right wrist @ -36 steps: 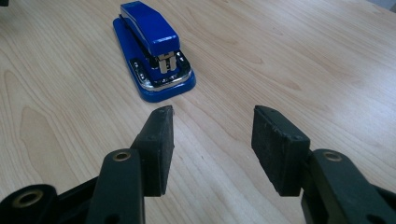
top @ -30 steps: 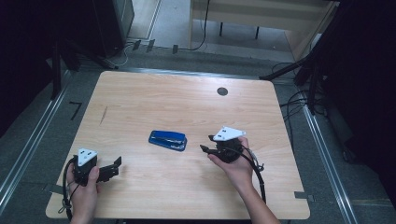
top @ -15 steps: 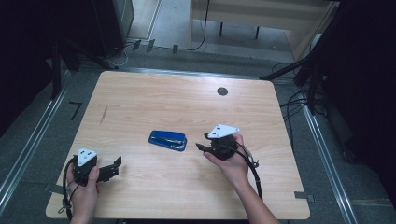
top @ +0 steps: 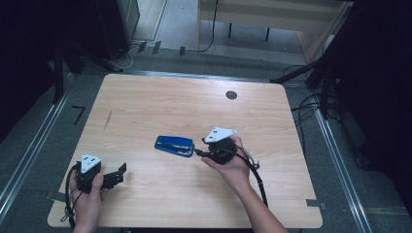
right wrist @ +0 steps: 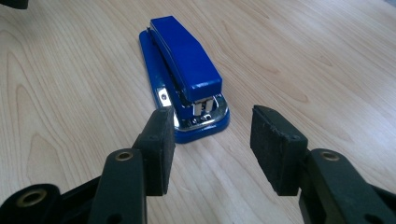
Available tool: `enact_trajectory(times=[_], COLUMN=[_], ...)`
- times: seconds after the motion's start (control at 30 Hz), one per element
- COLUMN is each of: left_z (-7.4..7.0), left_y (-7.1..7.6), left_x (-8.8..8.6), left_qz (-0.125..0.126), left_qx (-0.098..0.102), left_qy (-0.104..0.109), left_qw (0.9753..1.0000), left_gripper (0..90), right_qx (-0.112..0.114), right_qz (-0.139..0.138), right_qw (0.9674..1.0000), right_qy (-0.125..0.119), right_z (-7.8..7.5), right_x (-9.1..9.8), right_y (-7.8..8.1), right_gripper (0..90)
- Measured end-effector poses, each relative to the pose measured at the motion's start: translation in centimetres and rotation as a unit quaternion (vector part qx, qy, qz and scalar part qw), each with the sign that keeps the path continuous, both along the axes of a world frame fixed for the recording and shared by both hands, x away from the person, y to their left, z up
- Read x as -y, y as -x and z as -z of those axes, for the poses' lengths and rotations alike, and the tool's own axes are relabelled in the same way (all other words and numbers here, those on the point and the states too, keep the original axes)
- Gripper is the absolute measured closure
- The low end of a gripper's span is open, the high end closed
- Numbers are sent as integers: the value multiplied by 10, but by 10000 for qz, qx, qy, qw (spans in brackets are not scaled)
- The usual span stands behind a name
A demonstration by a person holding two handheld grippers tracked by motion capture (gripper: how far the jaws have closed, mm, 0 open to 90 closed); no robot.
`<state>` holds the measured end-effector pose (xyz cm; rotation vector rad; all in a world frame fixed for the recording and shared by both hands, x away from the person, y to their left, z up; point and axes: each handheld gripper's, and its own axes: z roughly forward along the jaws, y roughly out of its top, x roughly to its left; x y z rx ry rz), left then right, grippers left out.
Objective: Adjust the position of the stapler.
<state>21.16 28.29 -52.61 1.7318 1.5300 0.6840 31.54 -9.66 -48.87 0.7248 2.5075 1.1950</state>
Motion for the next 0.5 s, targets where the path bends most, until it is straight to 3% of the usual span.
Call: enact_trajectory(times=[0.5], left_z=[0], left_y=[0], left_x=[0], left_qz=[17], left_qx=[-8], left_qy=[13], left_qw=[10000], left_gripper=[61], right_qx=[-106], right_qz=[-165], right_qw=[9998], right_qy=[49], right_z=[8], right_x=[-28], right_y=[-16], right_gripper=[532])
